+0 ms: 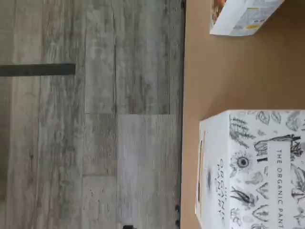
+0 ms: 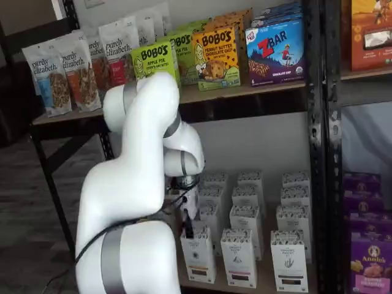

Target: Pick up the white box with a yellow strip in the middle, on the bottom shelf, the fourth box from the left

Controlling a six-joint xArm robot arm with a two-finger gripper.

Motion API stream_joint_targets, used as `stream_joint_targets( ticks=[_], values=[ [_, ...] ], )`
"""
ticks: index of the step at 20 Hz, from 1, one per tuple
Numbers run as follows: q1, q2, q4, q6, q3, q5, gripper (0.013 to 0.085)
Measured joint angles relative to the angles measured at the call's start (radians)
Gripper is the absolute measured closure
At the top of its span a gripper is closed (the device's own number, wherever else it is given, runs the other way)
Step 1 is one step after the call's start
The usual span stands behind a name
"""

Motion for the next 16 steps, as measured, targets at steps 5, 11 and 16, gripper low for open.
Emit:
stream_joint_targets(
  ticks=[5, 11, 16],
  values=[
    [0.004, 0.017, -0.015, 0.016, -0.023, -0.019, 0.0130],
    [0.002, 0.037, -0.038, 0.034, -0.043, -0.036, 0.0130],
    [-0.002, 0.070, -0.050, 0.040, -0.077, -0.035, 0.0130]
  ],
)
